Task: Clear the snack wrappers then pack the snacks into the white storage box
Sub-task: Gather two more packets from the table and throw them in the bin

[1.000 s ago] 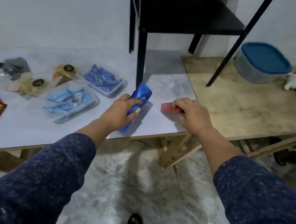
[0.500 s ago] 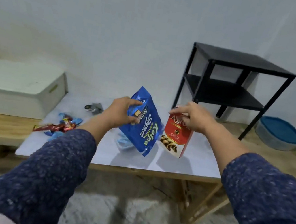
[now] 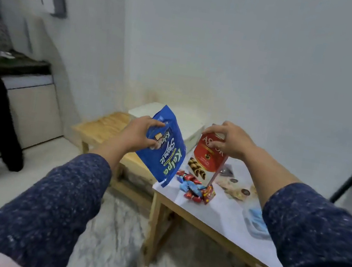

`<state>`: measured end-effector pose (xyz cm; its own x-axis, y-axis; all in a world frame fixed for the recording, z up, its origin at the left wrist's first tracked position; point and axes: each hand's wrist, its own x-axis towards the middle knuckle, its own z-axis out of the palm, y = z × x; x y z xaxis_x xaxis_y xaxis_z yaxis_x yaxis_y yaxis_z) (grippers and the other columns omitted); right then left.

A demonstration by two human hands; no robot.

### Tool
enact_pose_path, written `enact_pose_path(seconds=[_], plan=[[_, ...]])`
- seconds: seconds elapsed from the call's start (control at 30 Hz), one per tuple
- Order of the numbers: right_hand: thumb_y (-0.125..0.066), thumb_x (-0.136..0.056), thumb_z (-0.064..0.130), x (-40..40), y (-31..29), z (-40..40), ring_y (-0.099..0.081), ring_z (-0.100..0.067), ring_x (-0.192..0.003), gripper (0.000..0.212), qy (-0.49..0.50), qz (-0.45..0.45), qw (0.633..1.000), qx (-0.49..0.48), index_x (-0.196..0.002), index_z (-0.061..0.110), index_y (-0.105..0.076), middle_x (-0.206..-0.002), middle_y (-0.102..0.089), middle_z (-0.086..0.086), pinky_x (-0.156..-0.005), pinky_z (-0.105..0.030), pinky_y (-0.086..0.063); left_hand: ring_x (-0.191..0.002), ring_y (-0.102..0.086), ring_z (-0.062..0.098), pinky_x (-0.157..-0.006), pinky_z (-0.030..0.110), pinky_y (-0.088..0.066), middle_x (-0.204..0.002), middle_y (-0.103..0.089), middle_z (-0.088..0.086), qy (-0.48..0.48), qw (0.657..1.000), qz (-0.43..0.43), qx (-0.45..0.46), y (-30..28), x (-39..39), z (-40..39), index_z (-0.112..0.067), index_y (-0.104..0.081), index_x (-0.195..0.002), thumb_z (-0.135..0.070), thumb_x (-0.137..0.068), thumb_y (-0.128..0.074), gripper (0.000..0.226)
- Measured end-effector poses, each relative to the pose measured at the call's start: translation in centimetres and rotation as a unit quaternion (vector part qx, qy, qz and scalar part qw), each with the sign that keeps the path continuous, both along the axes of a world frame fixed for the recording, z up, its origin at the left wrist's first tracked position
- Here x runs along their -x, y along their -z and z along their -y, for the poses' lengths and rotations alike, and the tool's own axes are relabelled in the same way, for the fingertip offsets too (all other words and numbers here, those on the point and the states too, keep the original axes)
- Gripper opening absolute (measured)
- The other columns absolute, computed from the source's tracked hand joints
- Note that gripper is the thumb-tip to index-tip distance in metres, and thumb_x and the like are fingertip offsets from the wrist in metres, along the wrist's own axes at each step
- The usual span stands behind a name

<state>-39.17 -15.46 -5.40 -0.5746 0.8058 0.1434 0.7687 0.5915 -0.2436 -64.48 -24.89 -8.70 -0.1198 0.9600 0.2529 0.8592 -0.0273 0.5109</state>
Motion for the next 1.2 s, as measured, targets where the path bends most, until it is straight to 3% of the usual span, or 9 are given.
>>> enact_pose_path(seconds=[0.17, 0.33, 0.53, 0.63, 0.8, 0.93, 1.2], plan=[[-0.065, -0.085, 0.032, 12.5, 0.0, -0.8, -0.052, -0.024, -0.11, 0.037, -0.116, 0.002, 0.993, 0.004, -0.12, 0.044, -0.056, -0.113, -0.05, -0.002, -0.09, -0.041, -0.051, -0.114, -0.053, 0.023, -0.092, 0.031, -0.043, -0.126, -0.055, 0.004, -0.109, 0.994, 0.012, 0.011, 0.8, 9.7, 4.3, -0.024, -0.053, -0.132, -0.021, -0.073, -0.08, 0.065], [-0.067, -0.084, 0.033, 26.0, 1.2, -1.0, -0.053, -0.026, -0.109, 0.039, -0.237, 0.001, 0.972, 0.012, -0.121, 0.042, -0.057, -0.113, -0.051, -0.005, -0.09, -0.04, -0.049, -0.115, -0.052, 0.023, -0.096, 0.033, -0.045, -0.126, -0.055, 0.005, -0.229, 0.972, 0.012, 0.039, 2.4, 18.9, 9.0, -0.026, -0.053, -0.132, -0.021, -0.073, -0.079, 0.065], [-0.066, -0.085, 0.031, 42.7, 2.5, 0.9, -0.052, -0.026, -0.112, 0.04, -0.389, 0.019, 0.921, 0.026, -0.123, 0.04, -0.057, -0.118, -0.05, -0.007, -0.091, -0.039, -0.049, -0.116, -0.051, 0.025, -0.099, 0.035, -0.041, -0.123, -0.054, 0.007, -0.378, 0.922, -0.017, 0.078, 2.7, 28.9, 15.6, -0.024, -0.05, -0.135, -0.021, -0.075, -0.078, 0.066], [-0.066, -0.086, 0.029, 50.2, 3.6, 3.6, -0.052, -0.026, -0.111, 0.039, -0.459, 0.03, 0.887, 0.036, -0.122, 0.04, -0.057, -0.118, -0.05, -0.007, -0.083, -0.034, -0.048, -0.116, -0.051, 0.026, -0.098, 0.034, -0.04, -0.122, -0.055, 0.008, -0.451, 0.889, -0.016, 0.079, 3.3, 31.8, 19.8, -0.024, -0.052, -0.134, -0.019, -0.075, -0.078, 0.065], [-0.067, -0.084, 0.034, 59.3, 6.7, 11.4, -0.054, -0.027, -0.109, 0.037, -0.555, 0.057, 0.828, 0.045, -0.118, 0.044, -0.057, -0.113, -0.049, -0.005, -0.088, -0.042, -0.052, -0.117, -0.05, 0.027, -0.097, 0.032, -0.038, -0.126, -0.054, 0.009, -0.545, 0.827, 0.017, 0.136, 6.0, 33.6, 29.3, -0.024, -0.051, -0.135, -0.019, -0.075, -0.078, 0.065], [-0.066, -0.085, 0.035, 64.7, 9.5, 19.4, -0.052, -0.024, -0.109, 0.038, -0.625, 0.08, 0.775, 0.049, -0.12, 0.044, -0.056, -0.111, -0.049, -0.003, -0.084, -0.032, -0.044, -0.112, -0.052, 0.027, -0.093, 0.031, -0.039, -0.121, -0.054, 0.01, -0.62, 0.768, 0.046, 0.153, 8.3, 33.9, 37.9, -0.023, -0.053, -0.133, -0.016, -0.075, -0.076, 0.062], [-0.065, -0.086, 0.031, 72.6, 16.4, 39.0, -0.052, -0.026, -0.108, 0.044, -0.705, 0.138, 0.693, 0.058, -0.125, 0.044, -0.051, -0.111, -0.045, -0.003, -0.083, -0.034, -0.045, -0.114, -0.051, 0.028, -0.093, 0.033, -0.042, -0.123, -0.053, 0.01, -0.702, 0.681, 0.103, 0.182, 14.2, 36.0, 54.6, -0.023, -0.051, -0.134, -0.015, -0.076, -0.075, 0.063]])
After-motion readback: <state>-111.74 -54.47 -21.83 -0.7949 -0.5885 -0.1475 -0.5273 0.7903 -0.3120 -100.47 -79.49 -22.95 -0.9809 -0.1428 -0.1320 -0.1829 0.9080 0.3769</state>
